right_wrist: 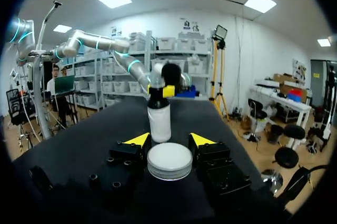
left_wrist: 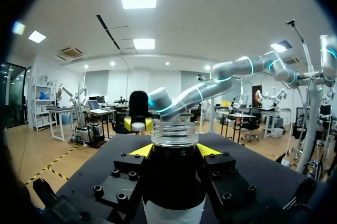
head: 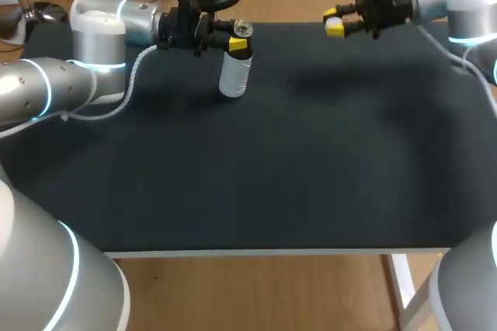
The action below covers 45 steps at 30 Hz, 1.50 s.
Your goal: Unscrew the bottle cap
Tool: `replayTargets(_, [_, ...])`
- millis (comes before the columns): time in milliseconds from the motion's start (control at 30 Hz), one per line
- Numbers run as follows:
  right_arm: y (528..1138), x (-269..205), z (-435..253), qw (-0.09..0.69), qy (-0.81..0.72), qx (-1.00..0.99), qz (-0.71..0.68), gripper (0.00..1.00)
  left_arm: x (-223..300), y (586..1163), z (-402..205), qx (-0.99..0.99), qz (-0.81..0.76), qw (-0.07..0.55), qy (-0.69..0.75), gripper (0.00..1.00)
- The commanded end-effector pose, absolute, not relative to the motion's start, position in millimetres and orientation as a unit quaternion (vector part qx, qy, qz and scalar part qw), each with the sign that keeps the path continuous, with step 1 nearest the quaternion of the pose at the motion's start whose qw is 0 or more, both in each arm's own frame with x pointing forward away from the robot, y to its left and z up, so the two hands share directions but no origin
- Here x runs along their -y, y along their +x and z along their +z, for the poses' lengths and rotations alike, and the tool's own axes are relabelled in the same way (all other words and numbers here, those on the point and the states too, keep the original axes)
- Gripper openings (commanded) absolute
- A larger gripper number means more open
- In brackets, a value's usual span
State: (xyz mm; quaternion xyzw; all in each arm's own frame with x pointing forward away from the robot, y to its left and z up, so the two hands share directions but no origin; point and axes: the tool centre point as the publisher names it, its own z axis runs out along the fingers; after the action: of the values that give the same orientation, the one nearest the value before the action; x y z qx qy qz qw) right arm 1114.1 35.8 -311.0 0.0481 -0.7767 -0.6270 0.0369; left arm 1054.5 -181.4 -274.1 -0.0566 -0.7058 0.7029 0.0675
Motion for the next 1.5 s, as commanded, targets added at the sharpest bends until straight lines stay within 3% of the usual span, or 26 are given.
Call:
replayTargets(33, [1099.7, -32.4, -326.0, -0.082, -0.090, 0.816, -0.564, 0.00, 181.5, 1054.9, -273.7, 0.706, 0.703, 0.068, -0.057, 0.00])
replayTargets(867, [1092.2, -28.6, -386.2, -0.066, -0.146, 0.813, -0.560, 0.00, 181.5, 1054.9, -273.7, 0.706, 0.703, 0.068, -0.057, 0.00])
replayTargets(900, [1092.1, -28.6, -386.3, -0.066, -0.146, 0.813, -0.560, 0.06, 181.5, 1054.9, -273.7, 0.706, 0.703, 0.068, -0.057, 0.00])
replayTargets(933, [1092.1, -28.6, -386.3, -0.066, -0.146, 0.813, -0.560, 0.21, 181.5, 1054.9, -273.7, 0.706, 0.703, 0.068, -0.057, 0.00])
replayTargets(967, [1092.0, -28.7, -386.3, -0.067, -0.146, 0.813, -0.560, 0.46, 181.5, 1054.9, -273.7, 0.706, 0.703, 0.068, -0.057, 0.00])
replayTargets(1000, [1092.0, -28.7, -386.3, -0.067, -0.146, 0.813, -0.560, 0.82, 181.5, 1054.9, -273.7, 0.706, 0.703, 0.068, -0.057, 0.00])
replayTargets(1033, [1092.0, -28.7, -386.2, -0.067, -0.146, 0.813, -0.560, 1.00, 181.5, 1054.9, -273.7, 0.706, 0.703, 0.068, -0.057, 0.00])
replayTargets(1367, [1094.6, -29.0, -374.4, -0.073, -0.152, 0.801, -0.574, 1.00, 181.5, 1054.9, -273.7, 0.706, 0.703, 0.068, -0.057, 0.00])
replayTargets(1400, [1095.0, -28.7, -372.7, -0.076, -0.153, 0.800, -0.575, 1.00, 181.5, 1054.9, -273.7, 0.706, 0.703, 0.068, -0.057, 0.07])
replayTargets(1433, [1095.0, -28.7, -372.7, -0.076, -0.153, 0.800, -0.575, 1.00, 181.5, 1054.9, -273.7, 0.706, 0.703, 0.068, -0.057, 0.33])
replayTargets(1500, [1095.0, -28.7, -372.7, -0.076, -0.153, 0.800, -0.575, 1.00, 181.5, 1054.9, -273.7, 0.706, 0.703, 0.068, -0.057, 1.00])
